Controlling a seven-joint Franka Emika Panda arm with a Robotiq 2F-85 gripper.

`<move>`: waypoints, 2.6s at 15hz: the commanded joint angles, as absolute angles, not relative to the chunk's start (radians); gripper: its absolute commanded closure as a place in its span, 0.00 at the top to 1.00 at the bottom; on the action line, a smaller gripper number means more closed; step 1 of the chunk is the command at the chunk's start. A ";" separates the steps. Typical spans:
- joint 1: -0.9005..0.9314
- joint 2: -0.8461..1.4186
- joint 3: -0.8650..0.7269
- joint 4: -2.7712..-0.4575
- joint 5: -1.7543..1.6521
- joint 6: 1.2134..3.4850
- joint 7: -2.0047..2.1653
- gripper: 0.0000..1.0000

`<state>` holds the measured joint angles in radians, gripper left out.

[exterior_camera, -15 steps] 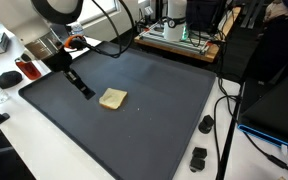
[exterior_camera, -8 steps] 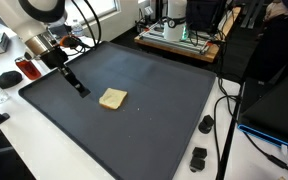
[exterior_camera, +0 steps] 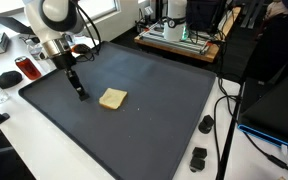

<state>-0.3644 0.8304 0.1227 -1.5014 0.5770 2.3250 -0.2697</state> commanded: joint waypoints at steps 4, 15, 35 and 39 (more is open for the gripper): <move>-0.439 0.585 0.196 -1.883 0.830 2.578 -0.484 0.05; -0.367 0.227 0.245 -2.290 1.046 2.768 -0.627 0.05; 0.332 0.097 -0.255 -2.401 -0.123 2.833 0.483 0.05; 0.255 0.108 -0.130 -2.285 -0.120 2.651 0.501 0.05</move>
